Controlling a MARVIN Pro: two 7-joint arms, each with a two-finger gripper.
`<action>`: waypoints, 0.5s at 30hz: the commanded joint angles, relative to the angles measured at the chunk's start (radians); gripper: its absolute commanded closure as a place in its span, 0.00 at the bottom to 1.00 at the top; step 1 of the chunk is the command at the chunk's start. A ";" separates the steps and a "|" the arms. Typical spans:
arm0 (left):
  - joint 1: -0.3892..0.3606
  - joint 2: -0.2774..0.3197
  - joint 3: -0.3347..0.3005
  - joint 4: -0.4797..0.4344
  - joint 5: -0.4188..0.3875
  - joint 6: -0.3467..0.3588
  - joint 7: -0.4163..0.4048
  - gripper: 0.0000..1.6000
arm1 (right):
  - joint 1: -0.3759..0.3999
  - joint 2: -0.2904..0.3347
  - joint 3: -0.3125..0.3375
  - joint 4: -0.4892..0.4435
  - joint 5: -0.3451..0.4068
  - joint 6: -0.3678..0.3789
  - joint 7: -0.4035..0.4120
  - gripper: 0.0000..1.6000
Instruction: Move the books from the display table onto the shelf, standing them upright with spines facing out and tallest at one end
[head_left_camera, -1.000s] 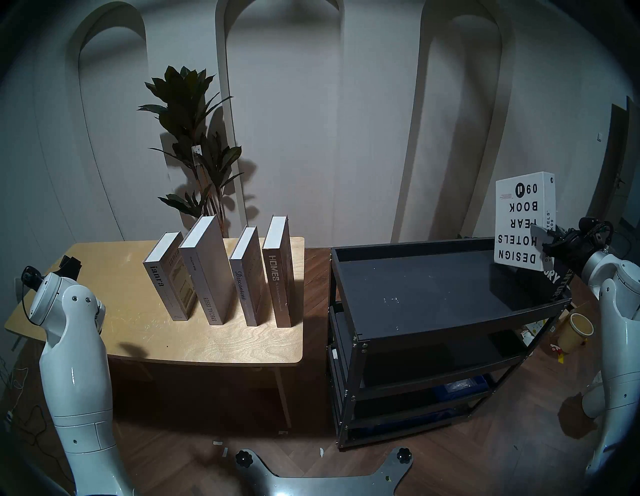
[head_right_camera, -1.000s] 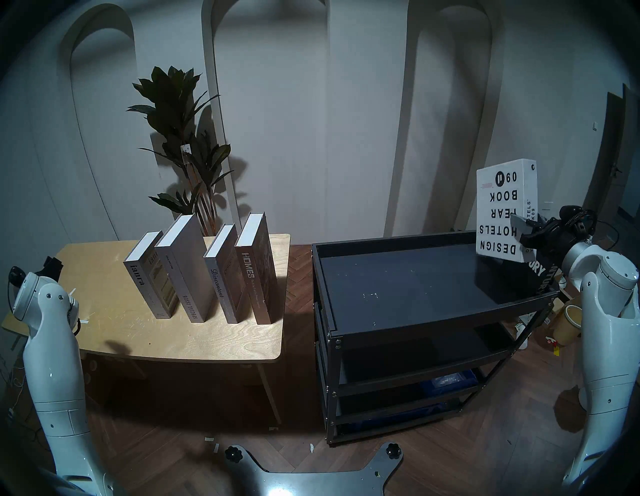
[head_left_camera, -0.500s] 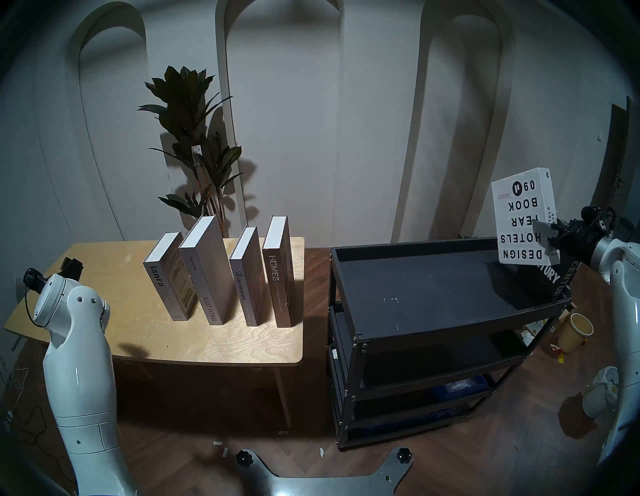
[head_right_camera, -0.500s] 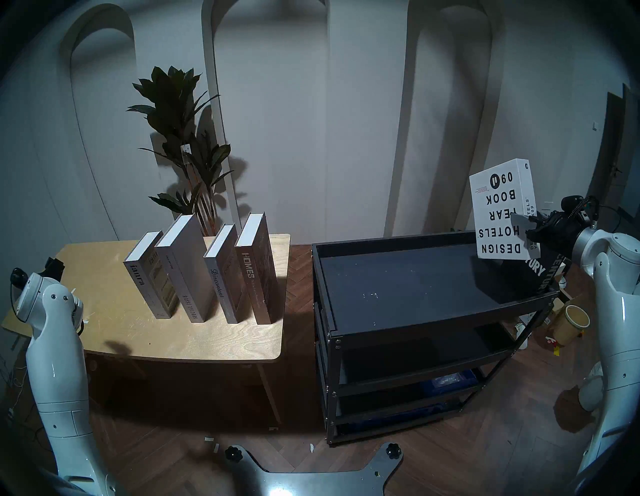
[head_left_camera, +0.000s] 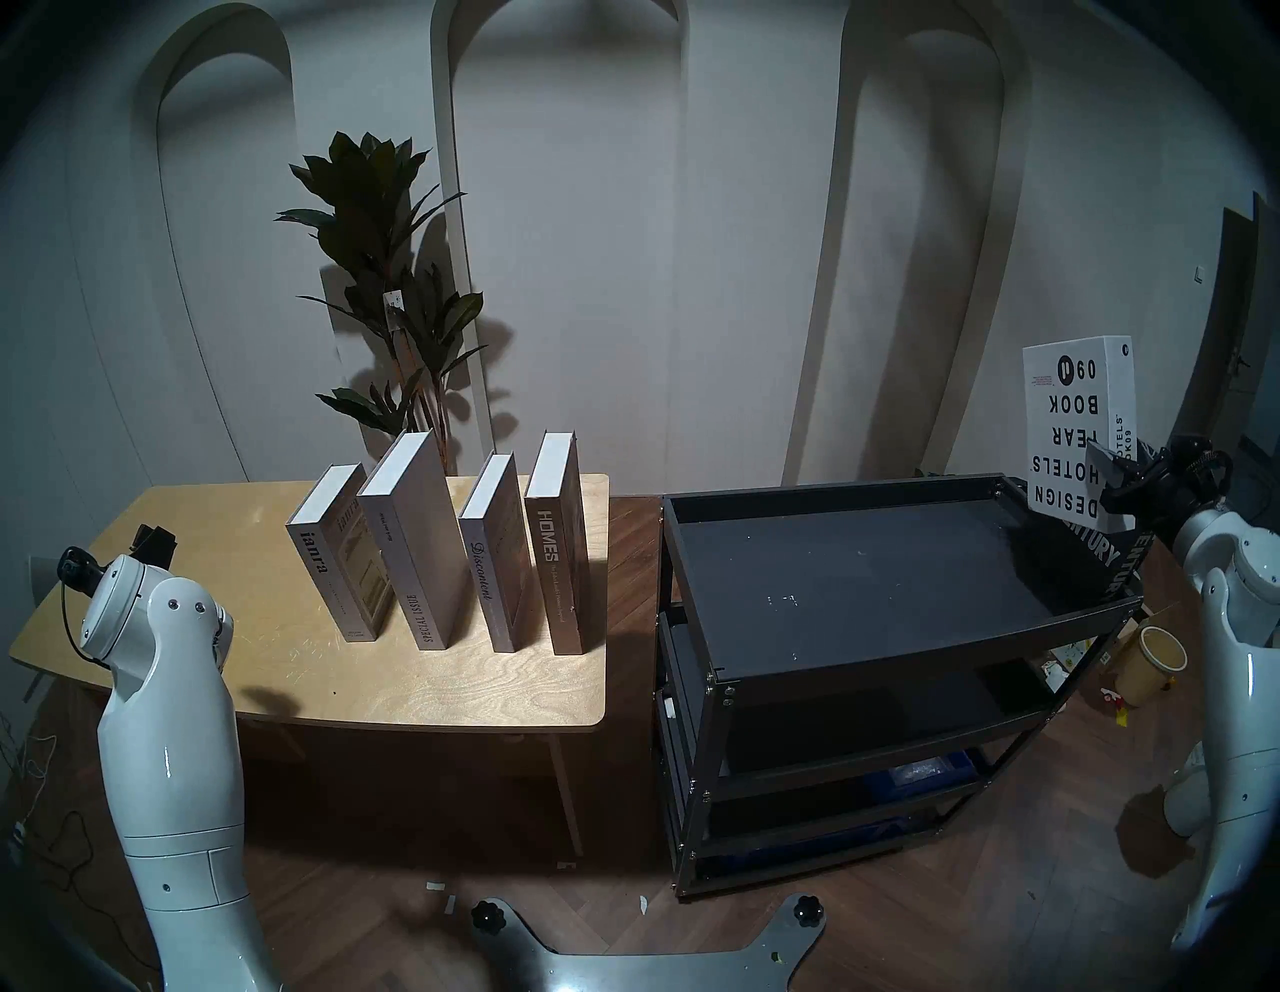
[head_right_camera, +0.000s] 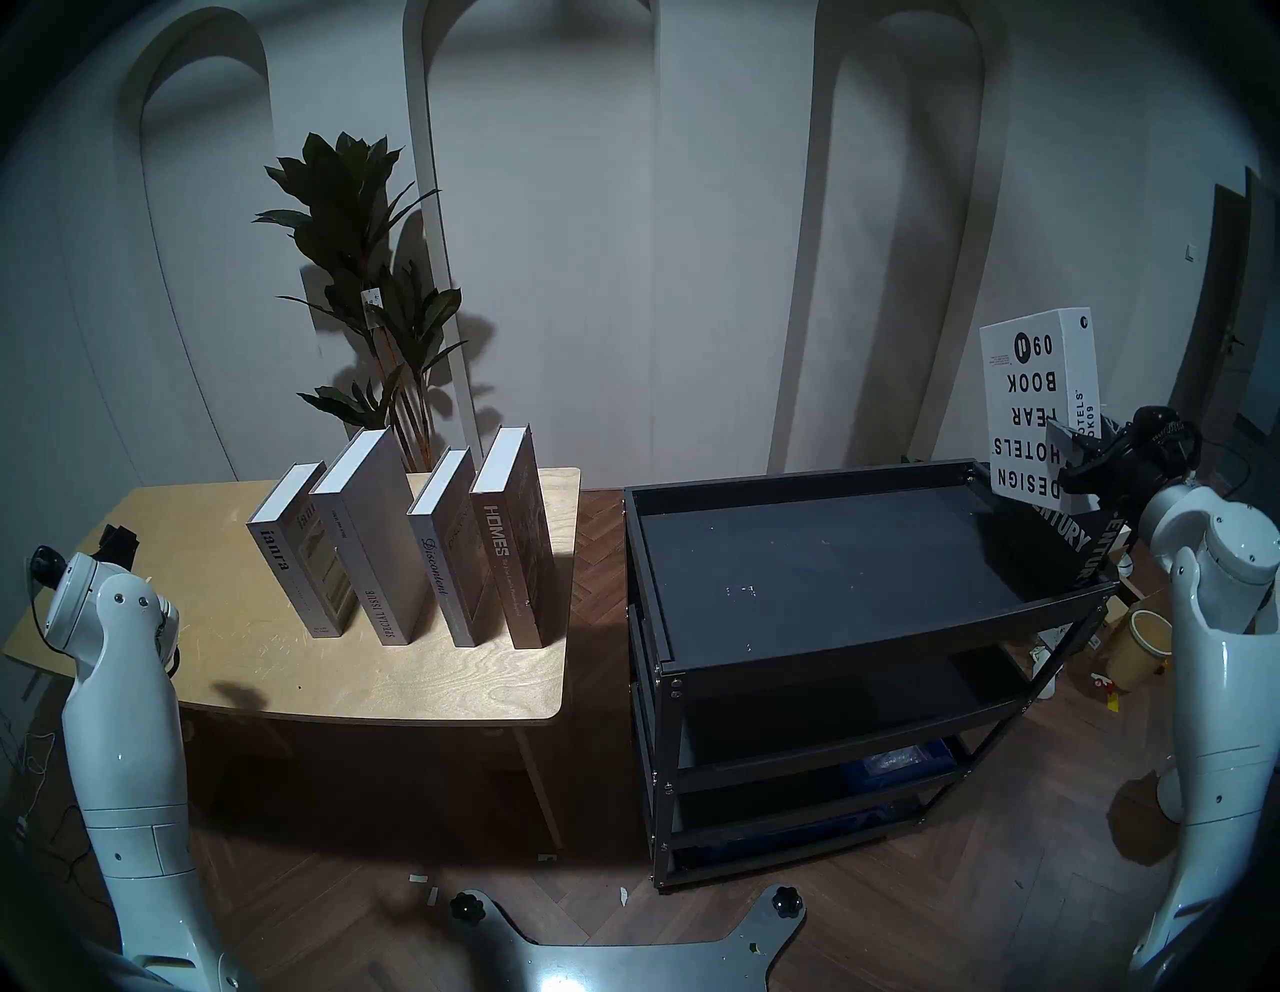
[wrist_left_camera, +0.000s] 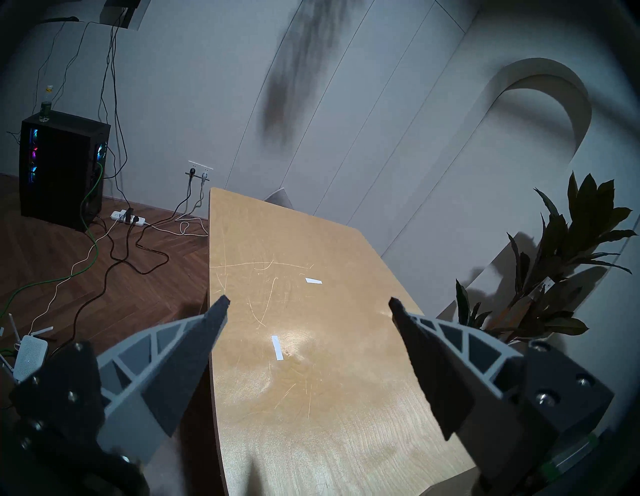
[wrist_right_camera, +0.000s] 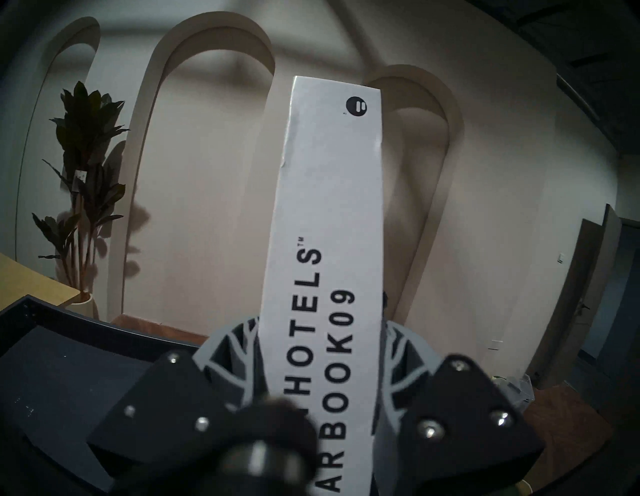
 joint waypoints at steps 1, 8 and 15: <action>-0.010 0.000 0.019 -0.004 0.011 -0.013 -0.002 0.00 | -0.002 -0.120 -0.033 -0.007 0.001 -0.122 -0.121 1.00; -0.024 -0.005 0.056 0.009 0.023 -0.030 0.005 0.00 | 0.092 -0.162 -0.086 0.029 -0.057 -0.221 -0.185 1.00; -0.033 -0.007 0.075 0.028 0.036 -0.047 0.019 0.00 | 0.136 -0.058 -0.118 0.082 -0.056 -0.282 -0.102 1.00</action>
